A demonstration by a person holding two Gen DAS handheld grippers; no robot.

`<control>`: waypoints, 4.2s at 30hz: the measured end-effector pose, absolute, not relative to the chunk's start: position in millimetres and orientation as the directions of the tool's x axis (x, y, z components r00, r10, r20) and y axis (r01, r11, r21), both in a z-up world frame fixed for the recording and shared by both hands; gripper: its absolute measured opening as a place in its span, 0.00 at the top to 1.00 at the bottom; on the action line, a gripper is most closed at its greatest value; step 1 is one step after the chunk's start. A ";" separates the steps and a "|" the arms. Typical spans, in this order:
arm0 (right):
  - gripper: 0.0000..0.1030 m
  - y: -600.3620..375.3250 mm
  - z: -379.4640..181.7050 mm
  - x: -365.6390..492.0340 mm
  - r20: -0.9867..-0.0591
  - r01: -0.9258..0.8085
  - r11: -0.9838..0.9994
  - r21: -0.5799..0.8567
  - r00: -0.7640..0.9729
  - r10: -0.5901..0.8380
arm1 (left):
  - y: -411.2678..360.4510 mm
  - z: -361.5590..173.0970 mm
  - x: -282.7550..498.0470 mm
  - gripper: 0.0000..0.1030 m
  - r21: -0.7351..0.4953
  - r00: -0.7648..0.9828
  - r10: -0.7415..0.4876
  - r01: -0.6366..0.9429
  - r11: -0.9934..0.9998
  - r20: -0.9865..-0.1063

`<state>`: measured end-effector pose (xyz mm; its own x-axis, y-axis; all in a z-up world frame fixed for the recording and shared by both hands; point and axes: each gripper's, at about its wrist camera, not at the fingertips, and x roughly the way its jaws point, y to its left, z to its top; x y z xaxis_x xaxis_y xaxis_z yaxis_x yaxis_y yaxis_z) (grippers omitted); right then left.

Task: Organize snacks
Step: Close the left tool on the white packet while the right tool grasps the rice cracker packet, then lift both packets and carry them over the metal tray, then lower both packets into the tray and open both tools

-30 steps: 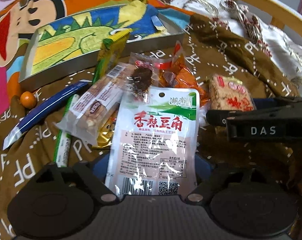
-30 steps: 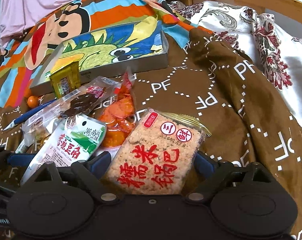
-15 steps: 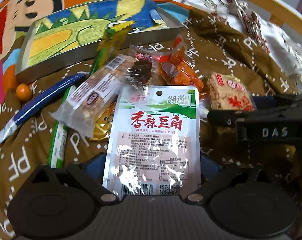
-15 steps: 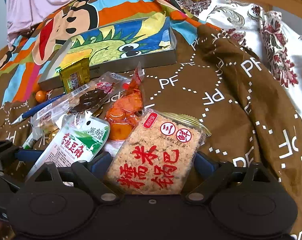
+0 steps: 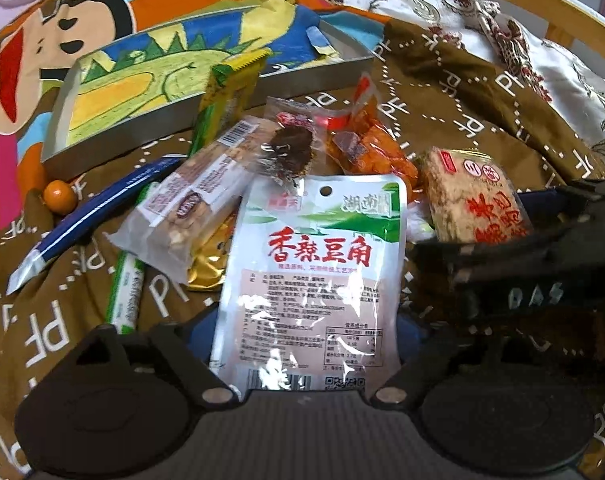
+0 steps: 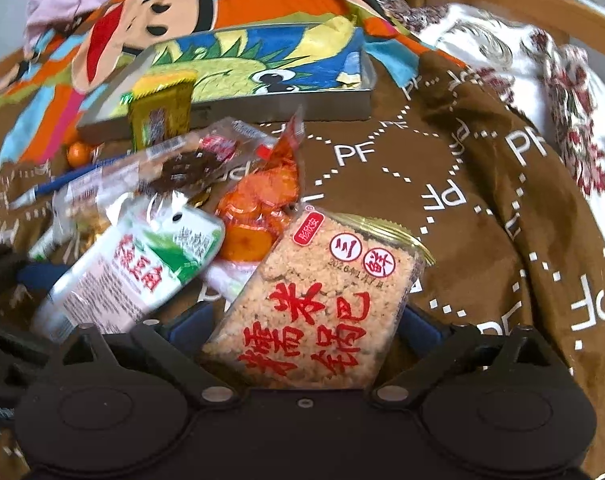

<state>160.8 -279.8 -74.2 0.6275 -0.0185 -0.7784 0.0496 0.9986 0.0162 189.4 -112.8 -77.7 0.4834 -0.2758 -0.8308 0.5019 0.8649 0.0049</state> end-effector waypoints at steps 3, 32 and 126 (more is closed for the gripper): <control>0.12 -280.1 -73.3 157.7 -0.773 0.050 0.999 0.005 0.634 -0.028 | -113.4 -72.8 182.8 0.26 0.024 0.501 -0.271 0.505 0.863 -0.822; 0.20 -286.4 -61.4 135.6 -0.753 0.031 0.994 0.105 0.655 0.059 | -98.1 -62.3 170.2 0.46 -0.071 0.480 -0.337 0.490 0.869 -0.810; 0.06 -327.7 -44.6 378.8 -0.452 -0.067 0.977 0.205 0.878 0.155 | -134.2 -20.6 422.4 0.08 -0.165 0.765 -0.062 -0.059 0.984 -0.641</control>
<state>378.8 -327.7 -44.6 0.8784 0.1549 -0.4522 -0.0669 0.9766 0.2046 422.4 -134.2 -20.6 0.7650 -0.0623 -0.6410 -0.0585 0.9845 -0.1655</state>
